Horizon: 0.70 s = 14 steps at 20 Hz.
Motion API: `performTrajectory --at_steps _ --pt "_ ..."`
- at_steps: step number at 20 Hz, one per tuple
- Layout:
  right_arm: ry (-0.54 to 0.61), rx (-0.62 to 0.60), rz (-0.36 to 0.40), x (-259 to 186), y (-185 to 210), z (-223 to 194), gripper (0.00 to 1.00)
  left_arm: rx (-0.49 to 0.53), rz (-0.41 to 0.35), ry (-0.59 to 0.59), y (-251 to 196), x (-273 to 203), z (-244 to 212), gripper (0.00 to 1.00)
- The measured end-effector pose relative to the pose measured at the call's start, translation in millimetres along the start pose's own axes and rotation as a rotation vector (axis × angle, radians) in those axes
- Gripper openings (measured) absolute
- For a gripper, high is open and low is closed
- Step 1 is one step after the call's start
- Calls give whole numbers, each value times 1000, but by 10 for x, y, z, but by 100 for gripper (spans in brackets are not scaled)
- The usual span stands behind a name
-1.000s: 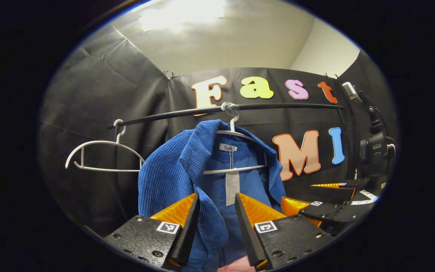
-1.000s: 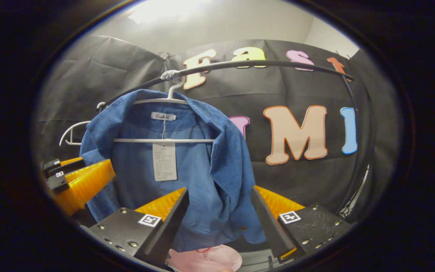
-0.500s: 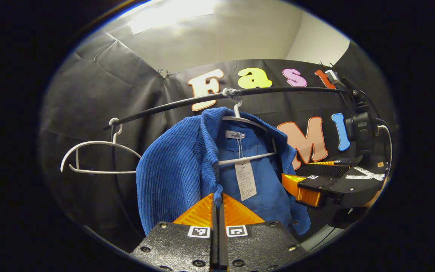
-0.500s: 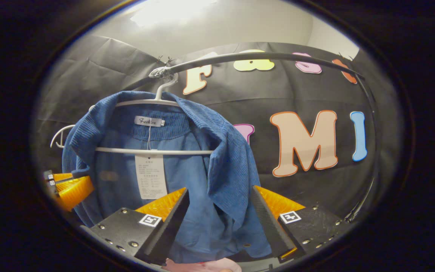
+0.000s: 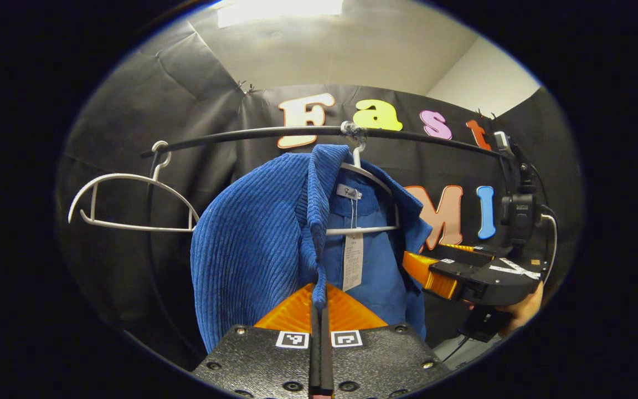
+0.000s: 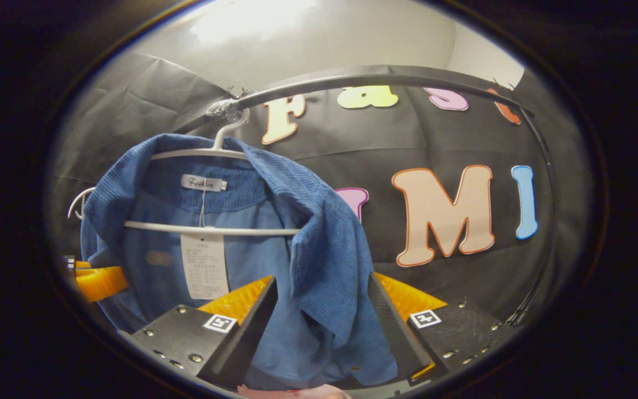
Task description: Grasp the clothes on the hanger with both hands and then place them into the laundry hamper below.
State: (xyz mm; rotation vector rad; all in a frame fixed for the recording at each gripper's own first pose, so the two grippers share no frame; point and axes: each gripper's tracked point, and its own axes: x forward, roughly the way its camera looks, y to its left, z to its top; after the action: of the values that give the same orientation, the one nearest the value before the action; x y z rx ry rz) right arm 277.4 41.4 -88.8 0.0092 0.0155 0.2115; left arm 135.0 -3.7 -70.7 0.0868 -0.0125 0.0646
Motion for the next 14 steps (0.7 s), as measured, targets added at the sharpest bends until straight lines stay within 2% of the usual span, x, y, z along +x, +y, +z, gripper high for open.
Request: performTrajectory --at_steps 1,2,4,6,7,10,11,12,13,14 --pt "-7 -1 3 46 10 45 98 -4 -25 0 -31 -60 48 0" --pt "0 0 -9 92 -13 57 97 -12 -50 -7 -70 -126 113 0" --pt "17 38 -20 212 -27 79 98 -60 -162 25 -245 -293 156 0" --pt "55 77 -56 262 -93 27 47 -112 -279 62 -367 -515 245 0" --pt "87 75 -53 288 -104 -64 22 -127 -304 53 -313 -589 331 0" --pt "107 71 -98 348 -282 -236 23 -115 -281 48 -70 -587 352 0" --pt "103 82 -111 378 -325 -278 27 -108 -281 68 -54 -607 306 0" --pt "108 98 -104 368 -323 -303 24 -115 -286 83 -32 -619 297 0" --pt "105 107 -100 377 -338 -321 36 -123 -295 90 -20 -615 302 0" --pt "112 113 -109 400 -366 -376 44 -130 -299 98 7 -620 313 0"
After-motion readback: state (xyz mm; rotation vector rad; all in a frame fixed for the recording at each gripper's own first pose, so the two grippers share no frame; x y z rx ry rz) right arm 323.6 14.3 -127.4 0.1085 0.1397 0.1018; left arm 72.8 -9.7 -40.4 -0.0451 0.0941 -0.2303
